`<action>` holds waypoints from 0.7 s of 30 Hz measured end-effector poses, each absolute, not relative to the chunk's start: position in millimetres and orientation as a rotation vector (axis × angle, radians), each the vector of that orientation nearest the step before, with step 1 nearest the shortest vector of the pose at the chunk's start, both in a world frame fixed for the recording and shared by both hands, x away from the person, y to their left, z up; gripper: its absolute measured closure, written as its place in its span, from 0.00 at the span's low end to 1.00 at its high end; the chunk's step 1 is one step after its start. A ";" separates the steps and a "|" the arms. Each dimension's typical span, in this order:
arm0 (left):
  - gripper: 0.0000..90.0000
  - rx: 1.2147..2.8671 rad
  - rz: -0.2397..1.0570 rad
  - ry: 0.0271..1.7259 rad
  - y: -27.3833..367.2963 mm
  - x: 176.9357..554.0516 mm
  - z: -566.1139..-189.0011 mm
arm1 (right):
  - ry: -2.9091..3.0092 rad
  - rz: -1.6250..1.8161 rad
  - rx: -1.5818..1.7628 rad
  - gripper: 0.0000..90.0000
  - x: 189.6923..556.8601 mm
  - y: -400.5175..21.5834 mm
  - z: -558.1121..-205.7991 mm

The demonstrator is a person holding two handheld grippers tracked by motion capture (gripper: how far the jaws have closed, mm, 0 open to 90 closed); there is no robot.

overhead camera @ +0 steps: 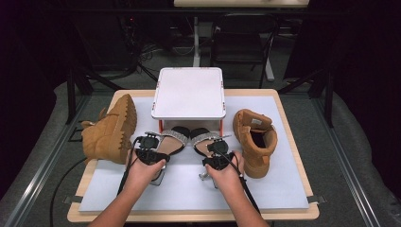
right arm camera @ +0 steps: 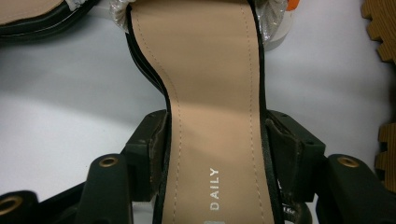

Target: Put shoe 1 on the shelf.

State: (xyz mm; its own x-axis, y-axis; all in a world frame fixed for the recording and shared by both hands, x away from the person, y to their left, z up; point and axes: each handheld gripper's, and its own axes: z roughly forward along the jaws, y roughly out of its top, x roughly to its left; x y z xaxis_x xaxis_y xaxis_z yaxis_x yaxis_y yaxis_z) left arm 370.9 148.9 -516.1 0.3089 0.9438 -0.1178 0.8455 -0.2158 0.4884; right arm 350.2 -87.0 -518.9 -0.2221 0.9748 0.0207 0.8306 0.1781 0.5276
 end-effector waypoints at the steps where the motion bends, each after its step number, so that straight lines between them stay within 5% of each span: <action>1: 0.47 2.116 0.281 1.585 148.9 370.9 -516.1 | 2.139 0.629 1.716 0.46 350.2 -87.0 -518.9; 21: 0.42 2.115 0.231 1.475 160.0 367.2 -494.4 | 2.141 0.777 1.668 0.45 344.3 -95.6 -498.6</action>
